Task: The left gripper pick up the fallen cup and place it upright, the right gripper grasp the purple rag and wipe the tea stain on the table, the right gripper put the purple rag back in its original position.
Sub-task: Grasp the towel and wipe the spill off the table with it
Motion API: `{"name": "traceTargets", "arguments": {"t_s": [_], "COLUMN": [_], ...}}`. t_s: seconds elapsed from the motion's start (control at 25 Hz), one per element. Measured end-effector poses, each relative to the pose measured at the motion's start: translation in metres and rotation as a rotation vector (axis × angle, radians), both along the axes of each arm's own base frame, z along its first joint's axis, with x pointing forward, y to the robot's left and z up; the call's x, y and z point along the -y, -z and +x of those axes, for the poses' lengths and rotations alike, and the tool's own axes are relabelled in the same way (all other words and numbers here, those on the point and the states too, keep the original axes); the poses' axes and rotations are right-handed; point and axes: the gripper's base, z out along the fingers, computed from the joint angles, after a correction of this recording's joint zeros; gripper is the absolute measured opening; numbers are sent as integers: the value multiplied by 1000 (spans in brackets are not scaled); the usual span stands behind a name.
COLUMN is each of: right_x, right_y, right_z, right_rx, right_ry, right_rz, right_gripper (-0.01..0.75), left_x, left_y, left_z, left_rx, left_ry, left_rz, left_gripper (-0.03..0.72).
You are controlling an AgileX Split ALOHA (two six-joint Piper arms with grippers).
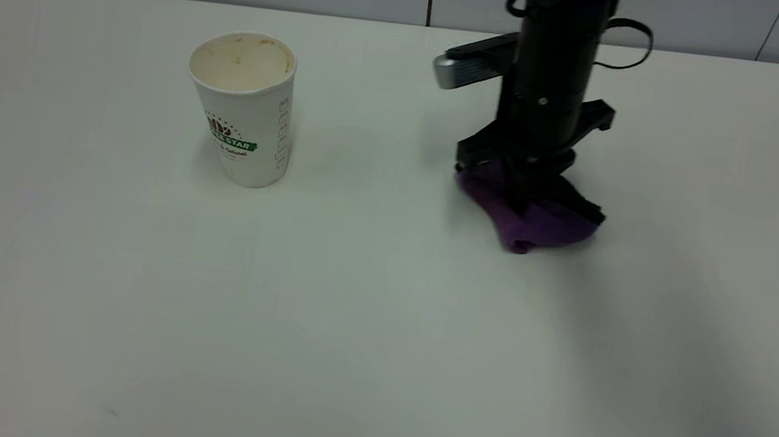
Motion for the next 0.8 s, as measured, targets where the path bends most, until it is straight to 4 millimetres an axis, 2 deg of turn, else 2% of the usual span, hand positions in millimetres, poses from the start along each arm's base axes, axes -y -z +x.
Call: {"name": "traceTargets", "arguments": {"t_s": [0.2, 0.4, 0.64, 0.8], "right_x": [58, 91, 93, 88], "right_y": [0, 0, 0, 0], "right_z": [14, 15, 11, 9], "right_rx": [-48, -119, -177, -199], "right_ry": [121, 179, 123, 109], "right_rz": [-18, -54, -20, 23], "right_gripper": [46, 49, 102, 252], "left_x": [0, 0, 0, 0], "left_y": [0, 0, 0, 0], "left_z": [0, 0, 0, 0], "left_rx": [0, 0, 0, 0], "left_ry": [-1, -1, -1, -1], "left_rz": [-1, -1, -1, -1], "left_gripper": [462, 462, 462, 462]}}
